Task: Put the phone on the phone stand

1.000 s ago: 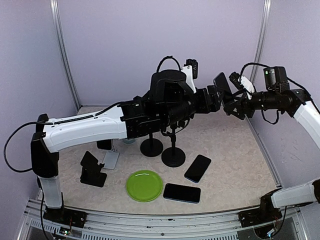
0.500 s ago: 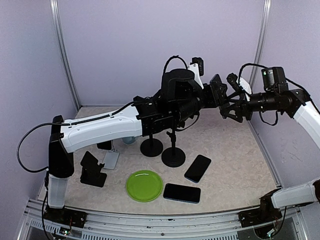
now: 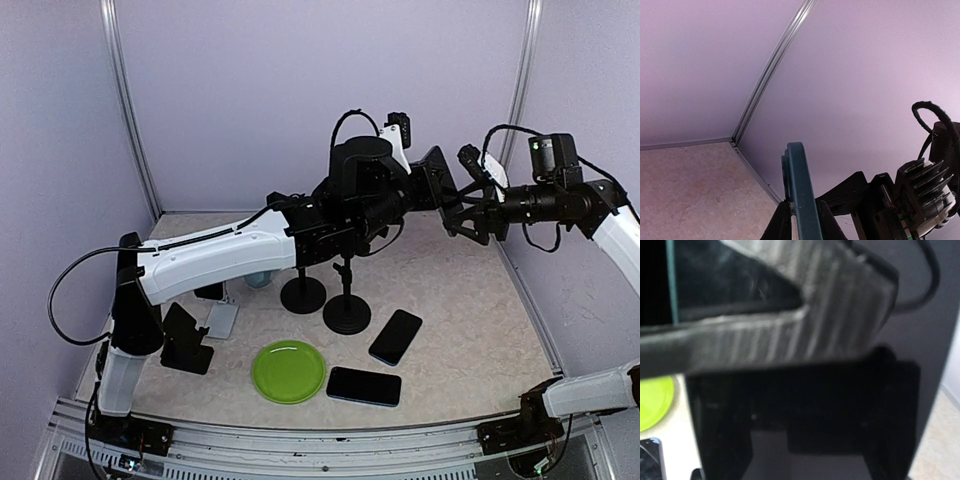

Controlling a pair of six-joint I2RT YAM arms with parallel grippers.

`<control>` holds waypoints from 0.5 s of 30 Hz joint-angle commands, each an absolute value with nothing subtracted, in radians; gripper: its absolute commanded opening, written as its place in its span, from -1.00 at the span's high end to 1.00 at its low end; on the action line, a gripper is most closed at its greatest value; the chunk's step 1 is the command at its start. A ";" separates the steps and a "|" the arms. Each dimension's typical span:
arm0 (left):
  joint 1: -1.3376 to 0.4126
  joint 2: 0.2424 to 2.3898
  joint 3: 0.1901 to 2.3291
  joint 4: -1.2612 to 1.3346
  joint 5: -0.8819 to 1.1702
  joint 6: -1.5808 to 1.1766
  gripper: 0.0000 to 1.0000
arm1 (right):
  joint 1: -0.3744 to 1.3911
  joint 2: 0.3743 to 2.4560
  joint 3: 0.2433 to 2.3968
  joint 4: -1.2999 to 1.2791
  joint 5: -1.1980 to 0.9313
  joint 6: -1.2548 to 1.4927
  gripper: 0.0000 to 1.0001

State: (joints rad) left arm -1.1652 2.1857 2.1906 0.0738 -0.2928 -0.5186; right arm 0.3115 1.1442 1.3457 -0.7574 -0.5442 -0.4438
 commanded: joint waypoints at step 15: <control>-1.161 1.992 2.049 0.161 -0.176 -0.359 1.00 | 0.283 1.125 1.444 -0.868 -0.798 -0.573 -1.00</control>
State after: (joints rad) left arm -1.1580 2.1418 2.1105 0.1032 -0.2314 -0.4458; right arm 0.3038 1.1347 1.3598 -0.8272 -0.6701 -0.5327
